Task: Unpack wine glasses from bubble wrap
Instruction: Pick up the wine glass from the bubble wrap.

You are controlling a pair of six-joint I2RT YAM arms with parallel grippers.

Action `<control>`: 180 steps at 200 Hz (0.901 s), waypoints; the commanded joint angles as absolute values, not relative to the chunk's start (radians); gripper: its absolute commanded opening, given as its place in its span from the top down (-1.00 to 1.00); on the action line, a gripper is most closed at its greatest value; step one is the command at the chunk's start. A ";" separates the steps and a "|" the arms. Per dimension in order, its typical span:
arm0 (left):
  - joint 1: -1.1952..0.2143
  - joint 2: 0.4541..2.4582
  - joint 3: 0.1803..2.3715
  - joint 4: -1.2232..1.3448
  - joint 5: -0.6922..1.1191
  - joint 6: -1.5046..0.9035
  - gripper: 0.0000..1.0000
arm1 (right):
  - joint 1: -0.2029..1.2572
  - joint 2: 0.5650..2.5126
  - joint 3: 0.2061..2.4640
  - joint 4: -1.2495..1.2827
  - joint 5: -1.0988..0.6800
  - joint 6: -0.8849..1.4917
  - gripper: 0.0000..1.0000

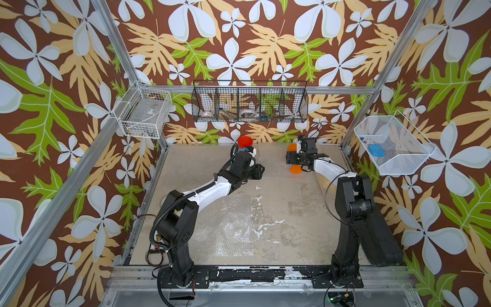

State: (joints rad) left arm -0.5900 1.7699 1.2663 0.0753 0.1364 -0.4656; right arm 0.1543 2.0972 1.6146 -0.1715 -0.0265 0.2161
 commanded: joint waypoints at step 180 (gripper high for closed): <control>-0.580 1.562 1.055 0.173 0.084 -0.423 0.20 | 0.118 2.464 2.040 -0.272 0.042 0.155 -0.81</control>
